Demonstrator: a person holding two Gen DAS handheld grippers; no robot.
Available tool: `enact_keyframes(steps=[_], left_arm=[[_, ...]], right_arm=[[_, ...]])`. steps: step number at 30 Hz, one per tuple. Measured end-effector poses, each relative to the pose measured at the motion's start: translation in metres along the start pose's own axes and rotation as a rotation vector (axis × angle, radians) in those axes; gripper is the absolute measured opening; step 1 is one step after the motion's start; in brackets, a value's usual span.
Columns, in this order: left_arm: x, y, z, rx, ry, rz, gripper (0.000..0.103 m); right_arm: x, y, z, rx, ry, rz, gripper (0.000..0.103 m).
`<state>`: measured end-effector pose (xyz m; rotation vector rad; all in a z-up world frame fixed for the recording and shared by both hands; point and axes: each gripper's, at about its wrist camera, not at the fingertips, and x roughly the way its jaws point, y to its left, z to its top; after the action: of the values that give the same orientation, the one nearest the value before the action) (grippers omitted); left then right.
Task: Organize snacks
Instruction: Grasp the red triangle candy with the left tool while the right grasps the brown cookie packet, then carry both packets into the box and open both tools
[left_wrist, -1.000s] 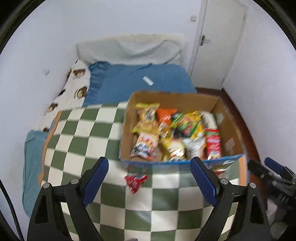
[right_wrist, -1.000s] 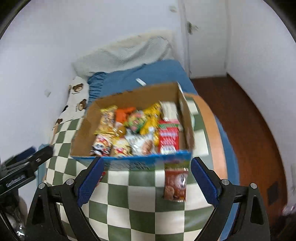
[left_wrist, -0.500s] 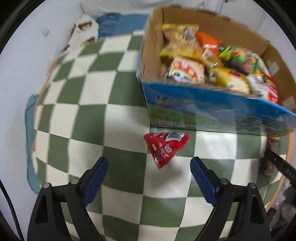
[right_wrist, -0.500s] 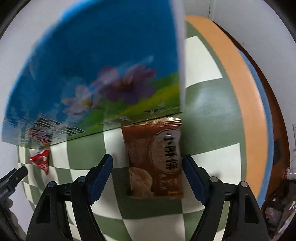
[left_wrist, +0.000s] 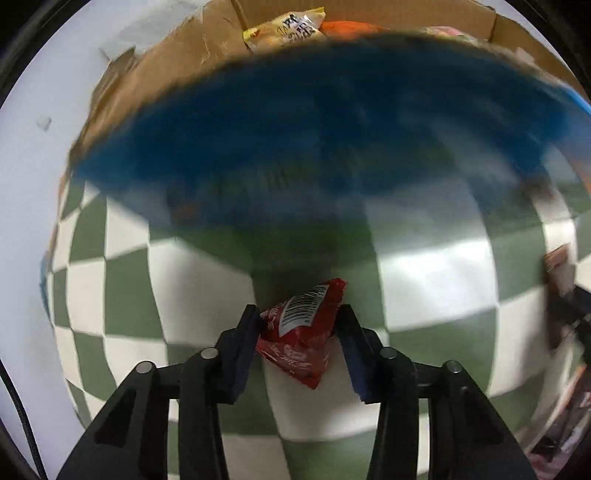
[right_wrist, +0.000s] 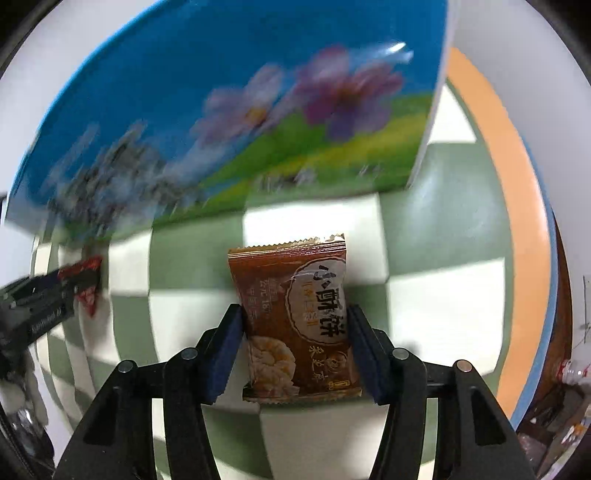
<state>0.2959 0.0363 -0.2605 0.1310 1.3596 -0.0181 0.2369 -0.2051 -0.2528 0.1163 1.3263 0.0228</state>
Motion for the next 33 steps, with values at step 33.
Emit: enact_keyframes(steps=[33], left_arm=[[-0.031, -0.025, -0.088, -0.100, 0.097, -0.202, 0.037]], right_arm=[[-0.013, 0.066, -0.085, -0.148, 0.034, 0.049, 0.059]])
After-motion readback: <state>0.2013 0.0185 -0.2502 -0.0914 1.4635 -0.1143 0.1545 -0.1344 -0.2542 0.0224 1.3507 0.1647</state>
